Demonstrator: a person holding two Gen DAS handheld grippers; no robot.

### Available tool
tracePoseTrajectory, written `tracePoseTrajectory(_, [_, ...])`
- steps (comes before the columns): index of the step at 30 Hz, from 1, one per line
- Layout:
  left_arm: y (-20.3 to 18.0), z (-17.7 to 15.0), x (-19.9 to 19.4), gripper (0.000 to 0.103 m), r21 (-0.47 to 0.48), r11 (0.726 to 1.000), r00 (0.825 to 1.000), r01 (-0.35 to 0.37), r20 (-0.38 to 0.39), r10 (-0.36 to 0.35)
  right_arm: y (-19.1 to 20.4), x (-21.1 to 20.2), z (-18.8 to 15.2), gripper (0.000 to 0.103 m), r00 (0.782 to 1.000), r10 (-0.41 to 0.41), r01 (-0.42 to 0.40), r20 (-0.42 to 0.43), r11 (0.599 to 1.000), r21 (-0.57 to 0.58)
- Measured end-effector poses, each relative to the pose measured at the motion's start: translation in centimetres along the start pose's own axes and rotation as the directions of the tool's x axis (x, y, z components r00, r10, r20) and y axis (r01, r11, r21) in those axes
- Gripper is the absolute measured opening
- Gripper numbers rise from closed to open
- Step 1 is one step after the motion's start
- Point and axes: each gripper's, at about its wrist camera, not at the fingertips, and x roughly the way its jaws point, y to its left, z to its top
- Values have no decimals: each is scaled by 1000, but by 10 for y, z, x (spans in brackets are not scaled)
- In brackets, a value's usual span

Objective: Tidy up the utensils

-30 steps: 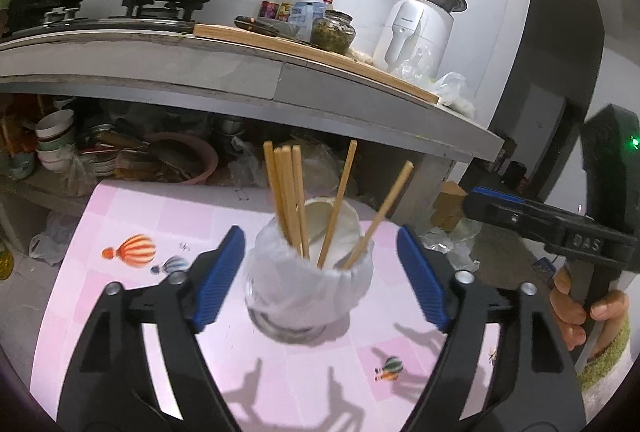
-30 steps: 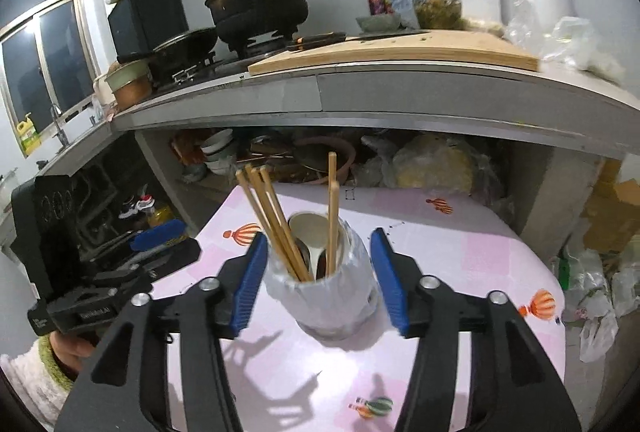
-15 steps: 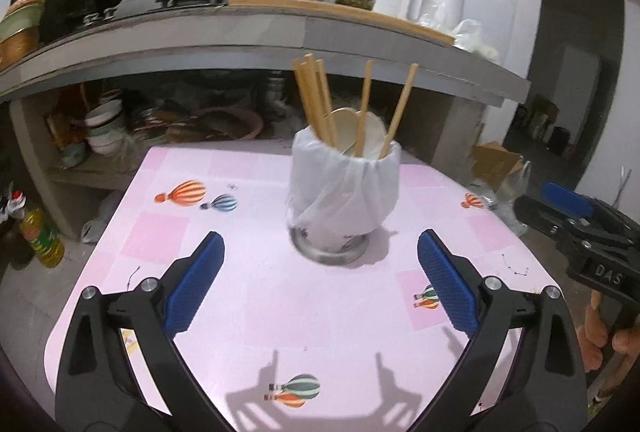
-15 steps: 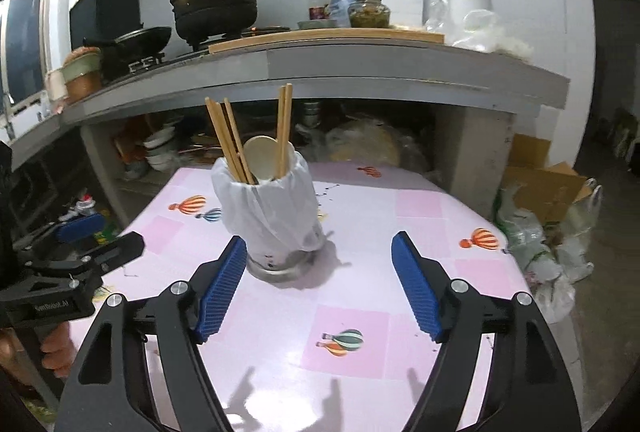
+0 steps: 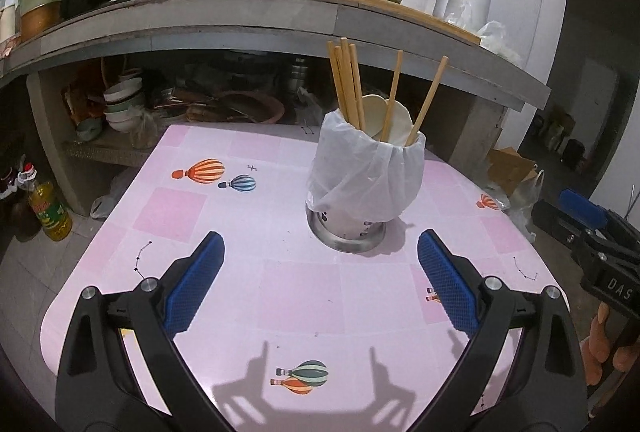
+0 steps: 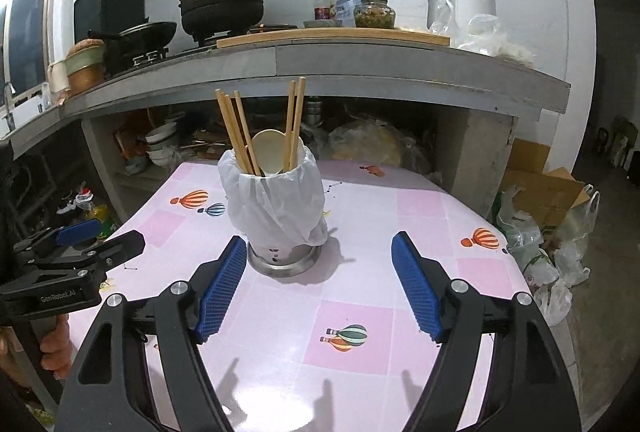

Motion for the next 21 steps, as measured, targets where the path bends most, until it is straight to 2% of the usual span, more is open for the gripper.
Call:
tracePoseTrajectory(3, [-3,0,-1,95,-15,1000,1000,5,7,-5,-3,-1,-1,73,1000,-6,6,-2,1000,5])
tracePoseTrajectory(9, [-17,-2,1,95,26,996,996,-85,22,84,-6,-1,-1,73,1000,-11,11,-7,1000,14])
tracePoseTrajectory(17, [-23,-1,5,95,35,994,994,-102,-21,103,-8,-3,-3,73,1000,-16,16,-8,1000,20])
tracePoseTrajectory(21, [-25,0,5,95,40,993,993,-115,-18,116,-10,-4,-5,73,1000,-16,17,-11,1000,25])
